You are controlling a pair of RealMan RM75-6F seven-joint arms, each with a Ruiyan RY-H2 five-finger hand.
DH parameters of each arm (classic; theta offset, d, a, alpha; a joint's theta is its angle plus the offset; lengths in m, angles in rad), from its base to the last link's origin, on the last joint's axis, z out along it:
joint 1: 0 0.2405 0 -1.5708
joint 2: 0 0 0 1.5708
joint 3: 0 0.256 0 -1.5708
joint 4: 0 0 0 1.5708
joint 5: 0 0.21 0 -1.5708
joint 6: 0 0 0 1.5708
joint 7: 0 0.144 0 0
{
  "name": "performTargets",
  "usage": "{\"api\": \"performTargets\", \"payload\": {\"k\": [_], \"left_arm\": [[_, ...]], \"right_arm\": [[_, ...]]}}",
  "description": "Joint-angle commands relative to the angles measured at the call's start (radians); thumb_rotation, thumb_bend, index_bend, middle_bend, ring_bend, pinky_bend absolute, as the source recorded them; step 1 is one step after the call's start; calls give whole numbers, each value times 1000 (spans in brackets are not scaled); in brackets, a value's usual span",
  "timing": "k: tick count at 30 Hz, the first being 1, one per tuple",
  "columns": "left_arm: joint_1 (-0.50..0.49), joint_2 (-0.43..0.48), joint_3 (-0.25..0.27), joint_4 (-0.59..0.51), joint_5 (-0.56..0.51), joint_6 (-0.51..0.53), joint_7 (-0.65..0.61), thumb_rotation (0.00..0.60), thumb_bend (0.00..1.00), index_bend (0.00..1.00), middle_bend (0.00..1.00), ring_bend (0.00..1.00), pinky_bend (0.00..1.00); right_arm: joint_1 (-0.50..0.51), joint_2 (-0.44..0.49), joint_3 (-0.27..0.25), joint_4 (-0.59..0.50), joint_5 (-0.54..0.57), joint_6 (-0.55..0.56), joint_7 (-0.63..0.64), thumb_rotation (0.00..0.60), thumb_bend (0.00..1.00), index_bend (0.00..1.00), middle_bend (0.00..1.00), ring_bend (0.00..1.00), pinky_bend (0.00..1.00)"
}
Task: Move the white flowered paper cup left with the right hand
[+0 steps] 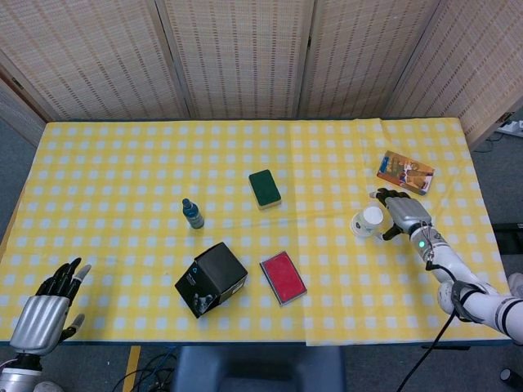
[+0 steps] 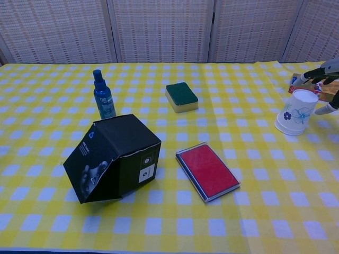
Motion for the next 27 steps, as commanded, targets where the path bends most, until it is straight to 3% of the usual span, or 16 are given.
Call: {"api": "performTargets", "payload": {"k": [1, 27], "left_arm": [[0, 0, 0, 0, 0, 0, -1, 600, 317, 26, 0, 0, 229], [2, 0, 1, 0, 1, 0, 1, 600, 317, 26, 0, 0, 228]], "right_arm": [[0, -6, 3, 6, -5, 3, 6, 600, 259, 110, 0, 0, 0], [-12, -24, 10, 18, -35, 27, 26, 600, 259, 221, 0, 0, 0]]}}
